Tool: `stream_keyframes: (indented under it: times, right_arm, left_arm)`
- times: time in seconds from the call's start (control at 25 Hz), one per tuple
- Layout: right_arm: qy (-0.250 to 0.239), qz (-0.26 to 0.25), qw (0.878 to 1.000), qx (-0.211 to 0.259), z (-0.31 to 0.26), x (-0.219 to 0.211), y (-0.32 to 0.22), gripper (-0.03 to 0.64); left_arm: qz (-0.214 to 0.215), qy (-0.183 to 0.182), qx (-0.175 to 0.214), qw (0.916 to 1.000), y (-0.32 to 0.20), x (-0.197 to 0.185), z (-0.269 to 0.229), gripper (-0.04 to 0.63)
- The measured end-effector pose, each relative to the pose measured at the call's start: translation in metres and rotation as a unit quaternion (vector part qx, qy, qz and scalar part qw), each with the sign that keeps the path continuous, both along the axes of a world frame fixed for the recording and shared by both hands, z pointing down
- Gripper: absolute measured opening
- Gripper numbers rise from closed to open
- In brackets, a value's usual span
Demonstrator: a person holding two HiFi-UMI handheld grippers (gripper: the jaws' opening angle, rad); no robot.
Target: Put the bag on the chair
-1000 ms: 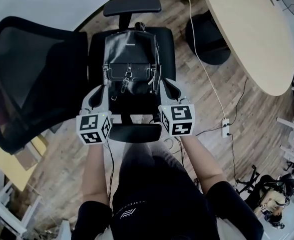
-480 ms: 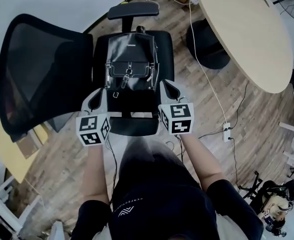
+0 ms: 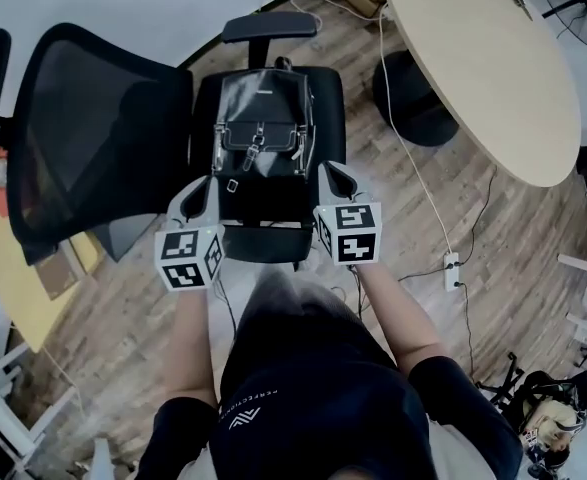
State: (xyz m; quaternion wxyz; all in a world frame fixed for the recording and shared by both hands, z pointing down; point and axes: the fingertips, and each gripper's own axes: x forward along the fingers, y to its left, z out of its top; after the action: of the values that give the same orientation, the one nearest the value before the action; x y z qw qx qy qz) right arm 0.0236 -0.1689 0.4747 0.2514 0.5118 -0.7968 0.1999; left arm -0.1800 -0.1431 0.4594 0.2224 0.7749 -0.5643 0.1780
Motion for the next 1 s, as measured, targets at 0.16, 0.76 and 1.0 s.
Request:
stream_keyframes:
  times: [0.16,0.76,1.0]
  right_arm:
    - [-0.003,-0.002,1.0,-0.006,-0.002,0.002,0.007,0.002]
    - [-0.027,-0.015,0.999,-0.014,-0.013,0.003,0.02,0.002]
    - [-0.034,-0.023,0.999,-0.018,-0.014,-0.002,0.02,0.002]
  left_arm:
    - [-0.001,-0.002,0.0,1.0,0.005,0.005,-0.005,0.018]
    - [-0.008,-0.007,-0.001,0.9999,0.022,0.015,-0.023,0.018]
    - [-0.01,-0.008,-0.001,0.9999,0.025,0.016,-0.024,0.018]
